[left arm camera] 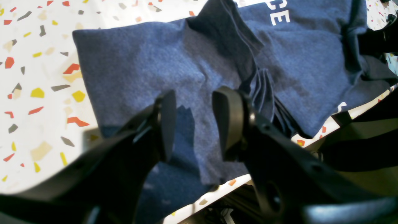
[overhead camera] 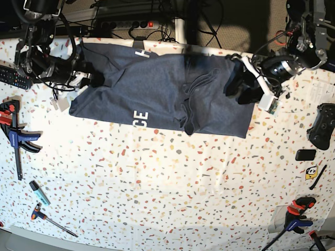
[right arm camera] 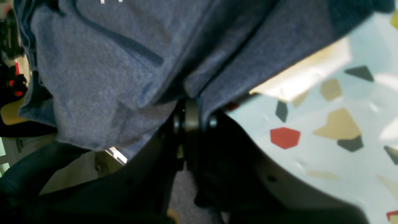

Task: Fold the T-shirt properly
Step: 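Lift and fold the shirt in half with both grippers toward the left gripper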

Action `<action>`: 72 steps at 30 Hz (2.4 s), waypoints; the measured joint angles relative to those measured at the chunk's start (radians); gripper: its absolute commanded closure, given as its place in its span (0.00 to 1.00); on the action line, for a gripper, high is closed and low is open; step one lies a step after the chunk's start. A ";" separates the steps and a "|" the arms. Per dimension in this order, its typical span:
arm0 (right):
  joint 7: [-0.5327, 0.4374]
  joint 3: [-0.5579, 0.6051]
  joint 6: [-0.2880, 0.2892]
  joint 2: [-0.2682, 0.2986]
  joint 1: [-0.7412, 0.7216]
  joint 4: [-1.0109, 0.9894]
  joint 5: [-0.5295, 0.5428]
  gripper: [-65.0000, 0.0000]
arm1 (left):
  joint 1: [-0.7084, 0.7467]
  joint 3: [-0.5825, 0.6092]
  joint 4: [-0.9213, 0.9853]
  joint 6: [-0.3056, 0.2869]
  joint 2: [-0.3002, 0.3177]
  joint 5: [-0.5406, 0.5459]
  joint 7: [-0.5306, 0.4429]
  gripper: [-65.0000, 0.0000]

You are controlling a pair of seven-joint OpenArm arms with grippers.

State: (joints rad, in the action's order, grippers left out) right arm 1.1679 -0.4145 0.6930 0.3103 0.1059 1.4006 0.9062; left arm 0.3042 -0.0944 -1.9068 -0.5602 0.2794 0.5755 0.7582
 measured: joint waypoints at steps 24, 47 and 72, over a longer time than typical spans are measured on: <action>-0.014 0.055 0.001 -0.112 0.011 0.403 0.042 1.00 | 0.001 0.000 0.000 0.000 0.000 -0.332 -0.076 0.65; -0.288 0.695 0.000 -0.459 -0.036 0.407 -0.456 1.00 | 0.002 0.000 0.000 0.017 0.124 -0.260 -0.050 0.65; -0.315 0.784 0.000 -0.454 -0.042 0.407 -0.463 1.00 | 0.003 0.003 0.290 0.044 0.140 -0.219 -0.166 0.65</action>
State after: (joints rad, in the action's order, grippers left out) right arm 0.8532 0.3691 0.6930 -0.1440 0.0643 1.8080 0.4431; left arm 0.3069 -0.0917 -1.6165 -0.5163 0.4198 0.3569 0.5919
